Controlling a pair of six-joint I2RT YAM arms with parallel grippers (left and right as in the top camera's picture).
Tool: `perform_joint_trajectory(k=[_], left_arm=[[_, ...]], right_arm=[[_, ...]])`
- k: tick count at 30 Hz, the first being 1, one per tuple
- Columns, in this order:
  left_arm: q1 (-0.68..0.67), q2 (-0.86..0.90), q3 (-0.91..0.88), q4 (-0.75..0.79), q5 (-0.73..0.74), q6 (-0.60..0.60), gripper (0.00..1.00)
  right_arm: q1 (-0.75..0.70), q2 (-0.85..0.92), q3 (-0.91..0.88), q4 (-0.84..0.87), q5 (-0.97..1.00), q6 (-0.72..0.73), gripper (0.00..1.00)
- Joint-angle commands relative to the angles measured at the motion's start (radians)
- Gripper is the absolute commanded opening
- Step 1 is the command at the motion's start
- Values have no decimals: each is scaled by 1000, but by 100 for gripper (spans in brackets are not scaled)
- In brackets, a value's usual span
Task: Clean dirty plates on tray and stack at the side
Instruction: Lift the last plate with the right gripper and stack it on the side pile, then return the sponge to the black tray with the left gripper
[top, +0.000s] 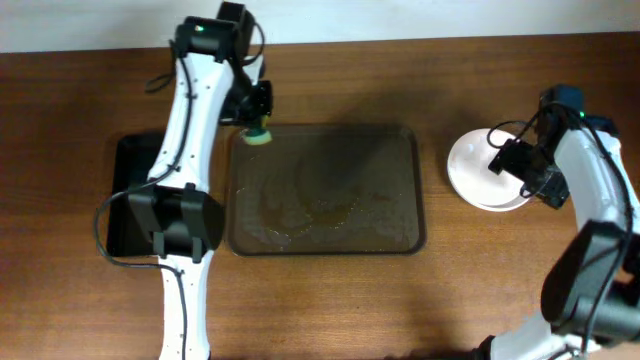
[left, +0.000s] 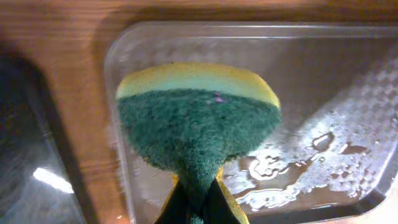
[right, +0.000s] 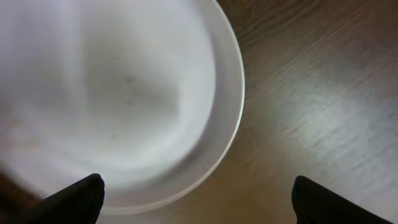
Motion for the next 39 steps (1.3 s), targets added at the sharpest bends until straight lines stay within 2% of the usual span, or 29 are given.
perform_joint_trajectory(k=[1, 5, 9, 13, 16, 17, 18, 19, 23, 27, 30, 39], left_arm=[[103, -153, 18, -35, -107, -7, 1], [221, -216, -1, -35, -168, -25, 0], [293, -226, -316, -32, -251, -60, 1], [326, -226, -678, 205, -265, -71, 1], [337, -226, -795, 383, -266, -70, 1], [337, -226, -804, 402, -266, -70, 22], [337, -226, -804, 409, -266, -70, 48], [337, -226, -804, 415, -266, -71, 99], [336, -278, -772, 385, -248, -79, 99], [312, -568, -745, 410, -132, -78, 99], [271, -779, -745, 442, -133, -78, 99], [270, -829, -745, 441, -126, -78, 99]], right_arm=[[-1, -155, -2, -27, -34, -16, 97], [0, -238, -2, -42, -42, -17, 98], [0, -235, -3, -56, -41, -17, 98], [0, -234, -3, -57, -40, -18, 98], [0, -231, -5, -66, -41, -36, 99], [0, -231, -5, -67, -41, -36, 98], [0, -231, -5, -67, -41, -35, 98], [0, -231, -5, -66, -40, -36, 99], [0, -231, -5, -64, -41, -36, 98], [2, -257, 21, -90, -81, -92, 99], [62, -388, 113, -126, -112, -185, 99], [97, -811, 154, -220, -122, -218, 98]])
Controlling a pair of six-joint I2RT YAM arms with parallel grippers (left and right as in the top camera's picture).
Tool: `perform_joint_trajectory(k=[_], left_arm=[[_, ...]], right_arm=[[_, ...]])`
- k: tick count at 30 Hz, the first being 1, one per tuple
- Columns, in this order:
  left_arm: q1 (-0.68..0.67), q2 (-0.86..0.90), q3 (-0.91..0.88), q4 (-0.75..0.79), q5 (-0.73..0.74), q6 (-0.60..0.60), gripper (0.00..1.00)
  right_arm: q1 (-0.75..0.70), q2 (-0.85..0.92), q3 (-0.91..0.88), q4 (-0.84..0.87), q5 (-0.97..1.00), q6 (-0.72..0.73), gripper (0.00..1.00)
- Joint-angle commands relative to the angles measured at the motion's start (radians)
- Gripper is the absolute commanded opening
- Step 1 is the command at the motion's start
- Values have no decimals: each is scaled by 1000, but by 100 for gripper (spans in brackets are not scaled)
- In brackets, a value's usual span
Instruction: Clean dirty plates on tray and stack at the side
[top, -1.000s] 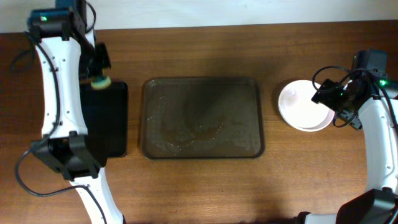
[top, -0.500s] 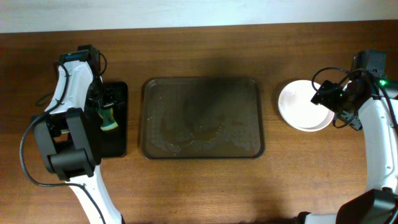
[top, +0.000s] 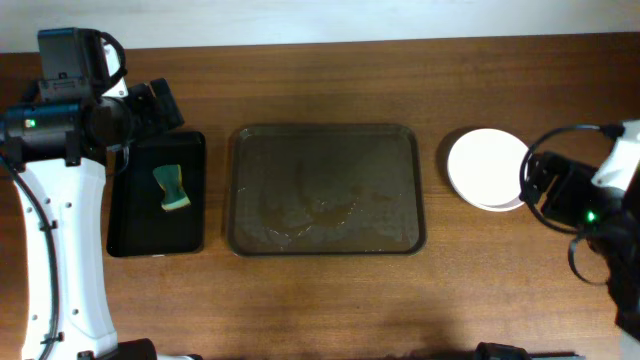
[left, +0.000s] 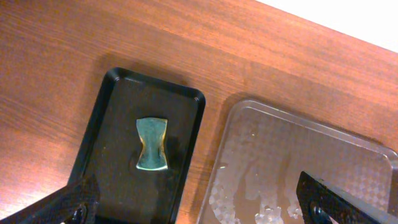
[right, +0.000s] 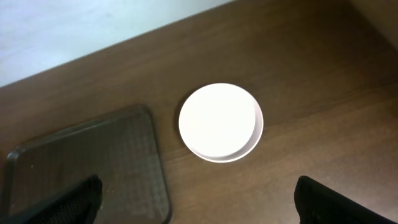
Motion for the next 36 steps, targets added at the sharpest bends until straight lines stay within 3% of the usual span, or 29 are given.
perform_joint_trajectory(k=[1, 3, 10, 12, 15, 17, 20, 24, 31, 34, 36], left_arm=[[2, 2, -3, 1, 11, -9, 99], [2, 2, -3, 1, 11, -9, 99], [2, 2, -3, 1, 11, -9, 99], [2, 2, -3, 1, 11, -9, 99], [2, 2, -3, 1, 11, -9, 99], [2, 2, -3, 1, 11, -9, 99], [2, 2, -3, 1, 11, -9, 99], [2, 2, -3, 1, 11, -9, 99], [2, 2, -3, 1, 11, -9, 99], [2, 2, -3, 1, 11, -9, 99], [2, 2, -3, 1, 11, -9, 99]], right_arm=[[4, -71, 7, -43, -87, -4, 98], [4, -95, 7, -64, -289, 54, 98], [5, -87, 1, -68, -232, 3, 98], [6, -105, -31, -1, -215, -80, 98], [19, -238, -226, 213, -218, -212, 98], [68, -405, -502, 460, -218, -299, 98], [85, -633, -885, 766, -219, -299, 98], [98, -860, -1242, 1038, -221, -299, 98], [143, -996, -1527, 1422, -159, -298, 98], [143, -1002, -1530, 1383, -162, -299, 98], [143, -1002, -1530, 1244, -167, -298, 98]])
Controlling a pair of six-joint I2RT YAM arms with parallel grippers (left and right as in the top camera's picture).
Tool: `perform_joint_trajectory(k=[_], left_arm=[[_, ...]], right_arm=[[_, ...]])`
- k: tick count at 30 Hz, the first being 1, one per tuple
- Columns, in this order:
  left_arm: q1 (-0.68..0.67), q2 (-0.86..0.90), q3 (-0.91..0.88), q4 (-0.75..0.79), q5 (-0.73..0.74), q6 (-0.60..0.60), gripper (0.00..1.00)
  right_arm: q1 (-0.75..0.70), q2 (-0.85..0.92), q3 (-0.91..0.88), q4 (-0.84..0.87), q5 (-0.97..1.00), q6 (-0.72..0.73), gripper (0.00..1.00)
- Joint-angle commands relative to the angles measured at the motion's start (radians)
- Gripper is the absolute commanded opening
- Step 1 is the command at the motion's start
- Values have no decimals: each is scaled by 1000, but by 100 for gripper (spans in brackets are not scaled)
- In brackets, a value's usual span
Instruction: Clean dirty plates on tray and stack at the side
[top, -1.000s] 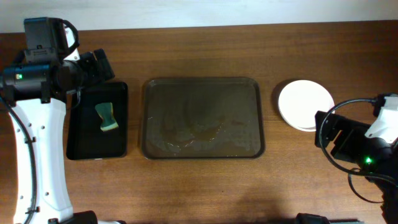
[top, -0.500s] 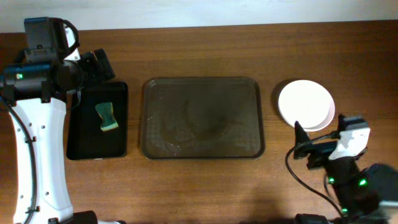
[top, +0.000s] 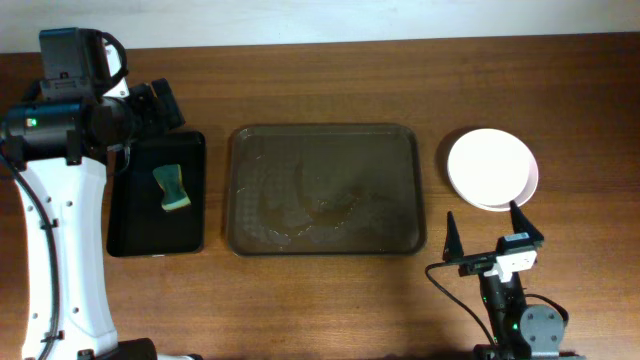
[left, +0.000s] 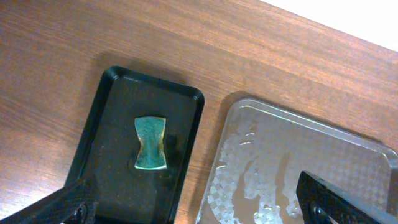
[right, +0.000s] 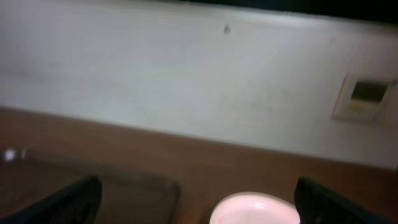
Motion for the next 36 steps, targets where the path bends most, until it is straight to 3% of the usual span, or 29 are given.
perform_joint_trajectory(k=[1, 23, 26, 28, 36], left_arm=[[2, -1, -2, 1, 7, -6, 99], [4, -1, -4, 1, 8, -6, 99], [11, -24, -12, -7, -85, 10, 99], [8, -101, -87, 34, -126, 36, 99], [4, -779, -1135, 817, -103, 55, 99]], right_arm=[[10, -11, -9, -171, 2, -6, 98], [9, -10, -9, -175, 9, -3, 98], [9, -10, -9, -175, 9, -3, 98], [9, -10, -9, -175, 9, -3, 98], [9, -10, -9, -175, 9, -3, 98]])
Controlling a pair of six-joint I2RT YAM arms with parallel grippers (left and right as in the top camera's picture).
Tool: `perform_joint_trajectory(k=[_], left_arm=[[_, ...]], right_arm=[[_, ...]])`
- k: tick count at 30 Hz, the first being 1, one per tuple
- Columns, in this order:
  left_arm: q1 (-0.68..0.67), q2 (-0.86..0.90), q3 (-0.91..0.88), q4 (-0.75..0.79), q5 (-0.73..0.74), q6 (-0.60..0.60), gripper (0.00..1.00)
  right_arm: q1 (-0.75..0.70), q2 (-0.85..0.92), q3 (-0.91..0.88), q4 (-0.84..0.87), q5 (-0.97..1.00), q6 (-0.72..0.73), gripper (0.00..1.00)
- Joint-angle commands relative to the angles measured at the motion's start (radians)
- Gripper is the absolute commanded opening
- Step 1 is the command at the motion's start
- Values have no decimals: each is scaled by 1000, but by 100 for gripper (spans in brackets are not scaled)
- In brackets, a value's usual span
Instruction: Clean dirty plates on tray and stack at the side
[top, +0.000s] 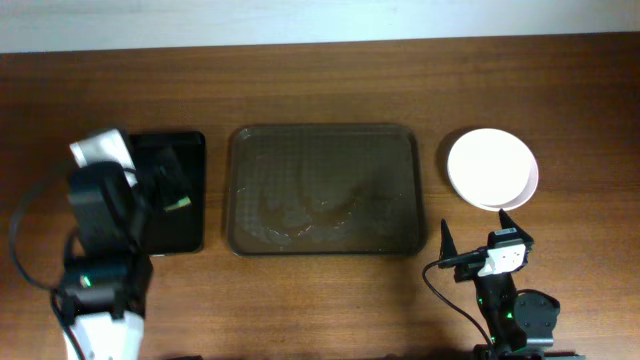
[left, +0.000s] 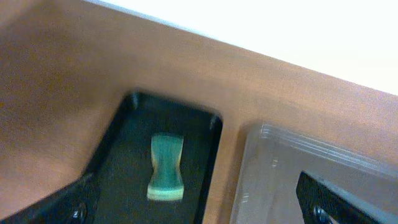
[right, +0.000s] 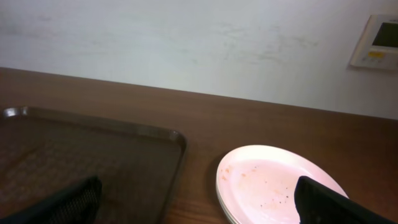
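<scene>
A stack of white plates (top: 492, 168) sits on the wood to the right of the clear tray (top: 325, 130). The top plate (right: 280, 183) carries small reddish and dark specks. The tray (right: 87, 155) holds only smears of water. The green and yellow sponge (left: 166, 167) lies in the black tray (left: 205, 124). My left gripper (left: 196, 202) hangs open and empty above the near end of that black tray (top: 190, 140). My right gripper (right: 198, 200) is open and empty, low at the table's front, facing the plates. From overhead it (top: 476, 240) sits in front of the stack.
A white wall runs behind the table's far edge, with a small wall panel (right: 376, 42) at the right. Bare wood lies between the clear tray and the plates, and all along the front of the table.
My left arm has drawn back from the far left toward the table's front, and its camera now looks at the black tray from lower down. The right gripper has barely moved.
First my left gripper was shut on the sponge at the clear tray's far left corner, with the right gripper open close over the plates. Then the sponge lay in the black tray and both grippers were high and open. The right arm then sat at the front, and now the left does too.
</scene>
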Motion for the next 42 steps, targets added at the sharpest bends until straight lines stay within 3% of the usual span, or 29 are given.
perform_joint_trajectory(k=[1, 8, 11, 17, 42], left_arm=[[-2, -205, -262, 185, -3, 54, 99], [-2, -649, -682, 484, 5, 170, 99], [-2, -781, -771, 486, 64, 278, 99], [-2, -942, -902, 438, 73, 361, 99], [-2, -950, -901, 446, 80, 362, 99]], right_arm=[[9, -6, -5, -7, 5, -3, 99], [9, -6, -5, -6, 5, -3, 98], [9, -6, -5, -6, 5, -3, 98], [9, -6, -5, -6, 5, -3, 99], [9, -6, -5, -6, 5, -3, 98]])
